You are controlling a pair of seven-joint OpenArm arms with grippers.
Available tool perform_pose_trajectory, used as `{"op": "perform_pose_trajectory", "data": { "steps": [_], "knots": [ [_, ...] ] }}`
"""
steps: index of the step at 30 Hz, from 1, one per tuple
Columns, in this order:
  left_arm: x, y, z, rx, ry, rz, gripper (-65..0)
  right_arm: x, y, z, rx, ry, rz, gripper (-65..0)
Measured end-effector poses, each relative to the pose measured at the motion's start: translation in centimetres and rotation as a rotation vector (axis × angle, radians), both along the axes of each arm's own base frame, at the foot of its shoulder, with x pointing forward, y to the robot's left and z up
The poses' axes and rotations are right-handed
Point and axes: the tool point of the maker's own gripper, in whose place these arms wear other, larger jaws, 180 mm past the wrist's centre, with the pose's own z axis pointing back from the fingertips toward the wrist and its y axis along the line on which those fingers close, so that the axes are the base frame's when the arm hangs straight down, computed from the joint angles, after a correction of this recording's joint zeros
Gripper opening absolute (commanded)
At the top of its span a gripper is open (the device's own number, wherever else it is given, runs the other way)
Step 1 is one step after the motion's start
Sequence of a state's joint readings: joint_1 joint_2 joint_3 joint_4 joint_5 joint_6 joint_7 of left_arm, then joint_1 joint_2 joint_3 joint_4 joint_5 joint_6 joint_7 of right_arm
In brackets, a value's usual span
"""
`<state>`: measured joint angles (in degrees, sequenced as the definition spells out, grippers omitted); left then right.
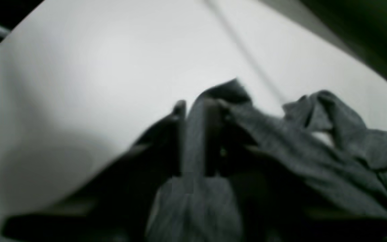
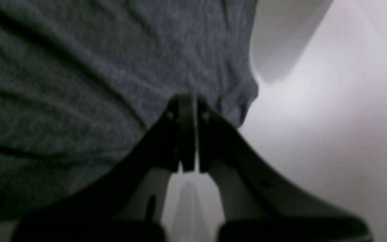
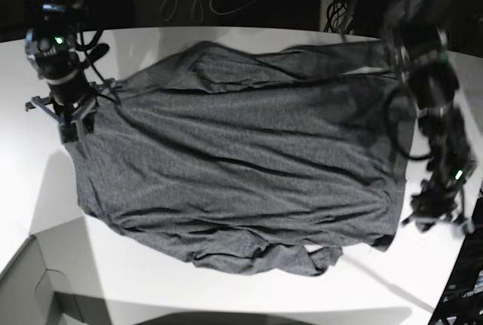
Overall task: Layout the t-shirt on the table in an organized manner, then fold the t-shirt properly
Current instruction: 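Release the shirt and lift both grippers toward the shirt's collar edge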
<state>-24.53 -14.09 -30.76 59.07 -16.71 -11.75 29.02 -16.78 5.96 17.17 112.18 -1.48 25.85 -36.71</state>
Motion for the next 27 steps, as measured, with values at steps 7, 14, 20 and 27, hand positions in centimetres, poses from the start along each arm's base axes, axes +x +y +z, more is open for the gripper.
{"op": "perform_pose_trajectory", "data": {
  "steps": [7, 14, 20, 27],
  "knots": [
    [-11.7, -2.3, -0.4, -0.024, 0.006, -0.038, -35.7, -3.7, 0.2, -2.4, -0.016, 0.117, 0.066, -54.2],
    [-22.9, -2.3, 0.0, -0.015, 0.046, 0.052, -35.4, -4.9, 0.7, -2.9, -0.003, 0.14, 0.102, -47.3],
    [-29.0, -3.4, -1.2, -0.01, 0.16, 0.053, -23.1, -6.5, 1.6, -3.4, 0.019, 0.168, 0.098, -39.2],
    [-32.3, -4.0, -5.4, -0.081, 0.267, 0.068, -21.8, -7.1, 2.1, -3.8, 0.042, 0.179, 0.081, -38.5]
  ]
}}
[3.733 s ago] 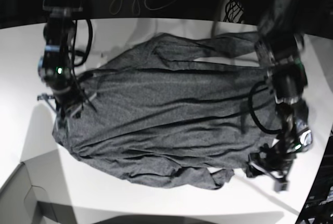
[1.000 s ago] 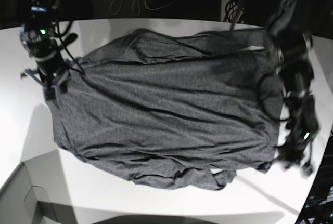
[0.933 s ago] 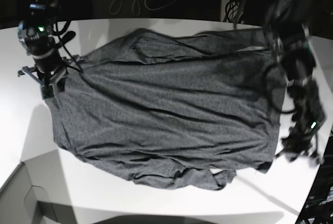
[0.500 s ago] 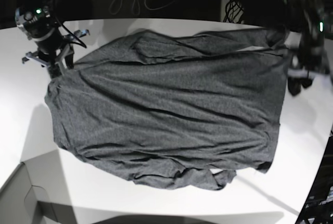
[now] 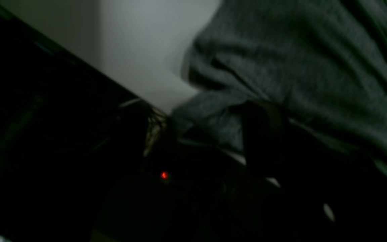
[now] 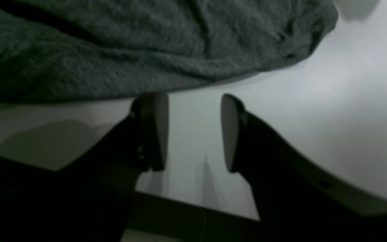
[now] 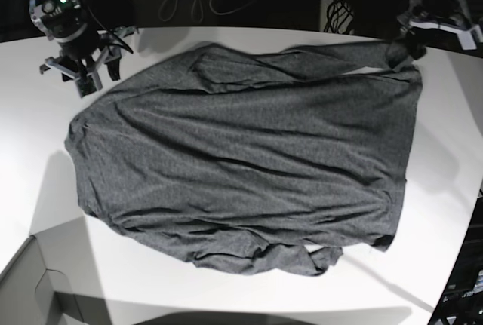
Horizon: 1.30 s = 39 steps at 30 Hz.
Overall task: Layout the t-shirt on the table in an organized manner, then fold the t-shirt properly
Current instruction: 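Release the shirt and lift both grippers toward the shirt's collar edge, then lower both grippers and pinch the shirt's collar-edge corners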
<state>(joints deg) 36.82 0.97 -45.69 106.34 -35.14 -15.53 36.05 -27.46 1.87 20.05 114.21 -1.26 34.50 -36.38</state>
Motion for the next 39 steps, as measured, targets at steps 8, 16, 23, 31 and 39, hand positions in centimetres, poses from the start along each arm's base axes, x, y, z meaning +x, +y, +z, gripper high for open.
{"op": "perform_pose_trajectory", "data": {
  "steps": [8, 16, 23, 31, 39],
  "knots": [
    [2.3, 1.2, -2.9, 0.04, 0.051, -0.064, -21.9, -1.3, -0.6, -0.5, 0.016, 0.024, -0.067, -38.5],
    [3.2, -0.1, -4.6, 0.021, 0.086, -0.091, -38.4, -2.0, -0.4, -0.8, 0.025, 0.036, -0.073, -38.5],
    [3.3, -0.7, -4.7, 0.013, 0.087, -0.107, -65.0, -2.7, 2.5, -1.1, 0.09, 0.053, -0.005, -37.9],
    [3.3, -0.8, -3.4, 0.039, 0.08, -0.13, -64.9, -2.3, 5.1, -1.2, 0.142, 0.049, 0.015, -30.4],
    [3.6, -0.9, -2.2, 0.056, 0.089, -0.157, -64.9, -0.6, 8.9, -0.8, 0.204, 0.018, 0.109, -28.4]
  ]
}}
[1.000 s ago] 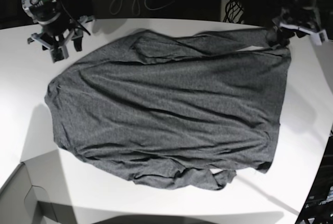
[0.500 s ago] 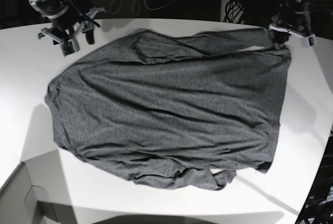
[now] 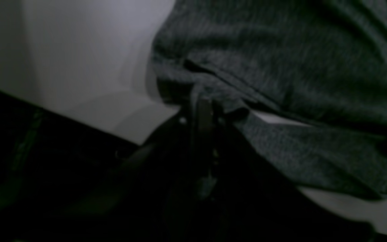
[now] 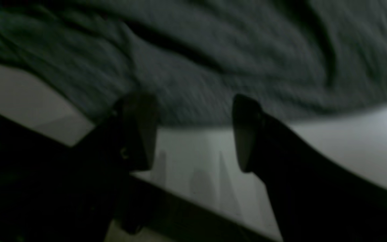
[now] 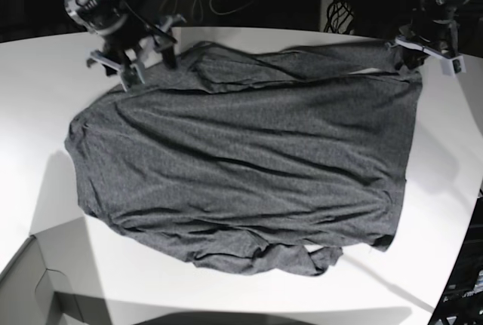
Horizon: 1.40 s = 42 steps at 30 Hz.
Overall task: Layout the t-shirt on the table in an organized manner, then fold the t-shirt properly
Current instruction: 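Lower both grippers and pinch the shirt's collar-edge corners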
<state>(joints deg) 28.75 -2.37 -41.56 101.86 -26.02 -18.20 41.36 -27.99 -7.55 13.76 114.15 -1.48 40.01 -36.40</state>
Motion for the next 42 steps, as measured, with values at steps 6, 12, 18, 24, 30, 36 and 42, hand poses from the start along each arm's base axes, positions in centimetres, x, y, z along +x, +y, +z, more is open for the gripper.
{"op": "perform_pose_trajectory", "data": {
  "steps": [6, 12, 18, 24, 30, 36, 42],
  "knots": [
    [-0.1, 0.0, -0.1, -0.001, 0.008, -0.002, -64.9, -0.1, 2.4, -0.9, 0.039, 0.025, 0.059, -28.2],
    [-0.1, 0.0, -0.1, -0.002, 0.007, -0.002, -64.9, -0.7, 3.5, -2.0, 0.064, 0.059, 0.081, -28.2],
    [-0.1, 0.0, -0.1, -0.001, 0.008, -0.002, -64.9, -1.8, 3.7, -4.2, 0.075, 0.127, 0.08, -28.3],
    [-0.2, 0.0, -0.1, -0.001, 0.009, -0.002, -64.9, -1.2, 4.0, -4.7, 0.098, 0.124, 0.078, -36.9],
    [-0.2, 0.0, -0.1, -0.001, 0.009, -0.002, -64.9, -1.3, 4.2, -5.0, 0.11, 0.132, 0.075, -64.8],
    [0.0, -0.1, 0.3, 0.006, 0.001, -0.008, -64.9, -0.3, 2.3, -2.8, 0.043, 0.076, 0.053, -65.0],
    [1.9, -0.1, 3.5, 0.062, -0.084, -0.043, -64.9, 1.2, 2.1, 0.0, 0.029, -0.014, 0.052, -65.0]
  ]
}}
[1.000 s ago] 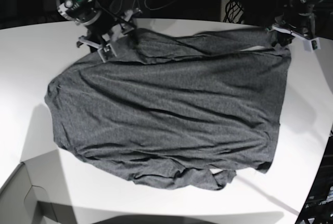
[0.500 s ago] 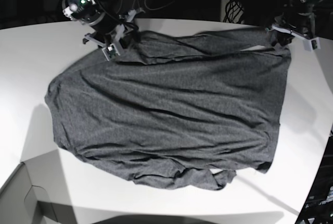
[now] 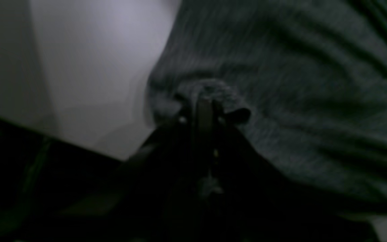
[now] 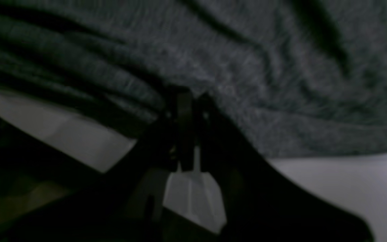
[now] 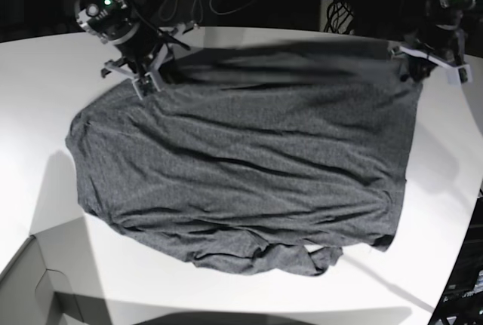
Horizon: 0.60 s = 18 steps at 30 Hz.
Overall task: Layout the t-shirt on the table in an organized manner, then fold the t-shirt properly
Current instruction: 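Lower both grippers and pinch the shirt's collar-edge corners, then lift the collar edge with both grippers and pull it taut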
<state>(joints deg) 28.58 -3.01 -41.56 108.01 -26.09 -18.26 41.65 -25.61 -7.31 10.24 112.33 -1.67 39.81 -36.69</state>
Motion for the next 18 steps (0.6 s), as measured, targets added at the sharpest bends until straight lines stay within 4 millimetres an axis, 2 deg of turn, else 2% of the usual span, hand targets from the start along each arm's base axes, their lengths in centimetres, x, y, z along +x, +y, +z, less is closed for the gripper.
{"op": "perform_pose_trajectory", "data": {
  "steps": [7, 13, 18],
  "knots": [
    [0.7, 0.3, 1.1, 0.028, -0.022, -0.013, -64.9, 0.3, 0.1, 0.3, -0.002, -0.011, 0.005, -65.0],
    [1.6, 3.0, 2.9, 0.061, -0.084, 0.062, -64.9, 2.2, 0.2, 1.4, -0.003, -0.063, 0.01, -65.0],
    [2.2, 3.2, 3.3, 0.059, -0.102, 0.069, -64.9, 4.3, 0.2, 2.2, -0.003, -0.105, 0.014, -65.0]
  ]
}}
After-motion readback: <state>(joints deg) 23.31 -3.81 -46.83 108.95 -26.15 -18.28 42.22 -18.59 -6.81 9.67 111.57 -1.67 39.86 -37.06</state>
